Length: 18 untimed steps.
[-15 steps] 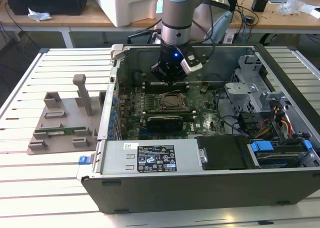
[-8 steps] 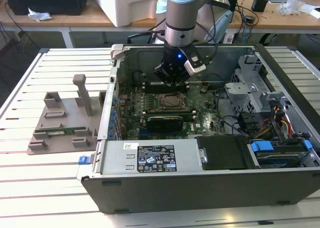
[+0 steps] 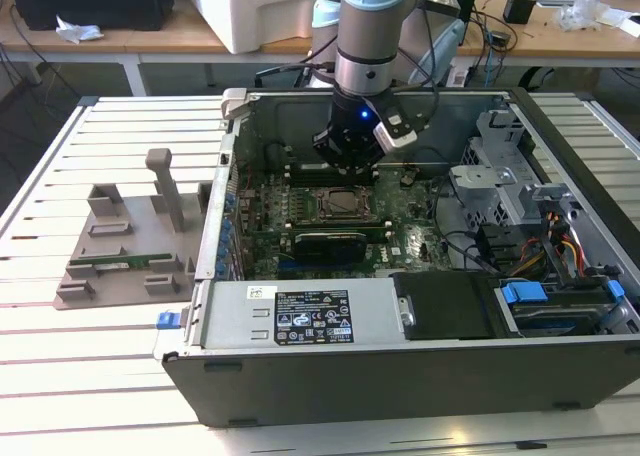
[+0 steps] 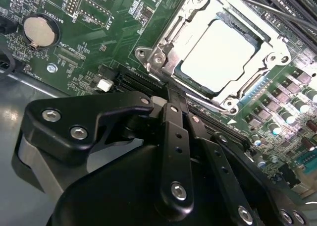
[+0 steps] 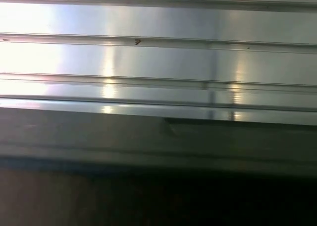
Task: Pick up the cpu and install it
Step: 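Install the first cpu locking lever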
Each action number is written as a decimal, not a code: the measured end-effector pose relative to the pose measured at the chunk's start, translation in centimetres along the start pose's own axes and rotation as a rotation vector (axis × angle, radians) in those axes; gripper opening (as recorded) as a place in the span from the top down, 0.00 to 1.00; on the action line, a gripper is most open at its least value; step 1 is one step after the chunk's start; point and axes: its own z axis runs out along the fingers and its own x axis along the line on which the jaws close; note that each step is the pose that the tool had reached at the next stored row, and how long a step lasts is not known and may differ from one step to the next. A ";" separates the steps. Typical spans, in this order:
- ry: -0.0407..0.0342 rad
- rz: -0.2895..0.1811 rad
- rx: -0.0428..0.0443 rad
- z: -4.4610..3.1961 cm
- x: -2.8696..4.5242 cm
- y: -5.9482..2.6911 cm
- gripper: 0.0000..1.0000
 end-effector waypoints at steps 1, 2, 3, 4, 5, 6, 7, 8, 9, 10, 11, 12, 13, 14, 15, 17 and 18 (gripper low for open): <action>-0.0014 0.000 -0.0038 0.15 -0.13 0.03 0.89; -0.0007 0.000 -0.0029 0.17 -0.16 0.02 0.89; -0.0003 0.000 -0.0029 0.18 -0.18 0.00 0.89; -0.0003 0.000 -0.0033 0.20 -0.19 -0.01 0.89; -0.0003 0.000 -0.0035 0.20 -0.19 0.00 0.89; -0.0002 0.000 -0.0035 0.19 -0.19 0.00 0.89; -0.0005 0.000 -0.0040 0.10 -0.19 0.01 0.89; -0.0006 0.000 -0.0034 -0.30 -0.19 0.02 0.89; -0.0003 0.000 0.0006 -0.76 -0.16 0.02 0.89; 0.0000 0.000 0.0093 -0.86 -0.17 0.00 0.89; 0.0006 0.000 0.0190 -0.88 -0.16 -0.15 0.89; 0.0012 0.001 0.0357 -0.88 -0.14 -0.54 0.89; 0.0016 0.001 0.0438 -0.88 -0.12 -0.89 0.89; 0.0018 0.001 0.0475 -0.89 -0.11 -1.12 0.89; 0.0019 0.001 0.0518 -0.89 -0.10 -1.51 0.89; 0.0021 0.001 0.0541 -0.91 -0.02 -3.28 0.89; 0.0020 0.001 0.0539 -0.91 0.00 -3.79 0.89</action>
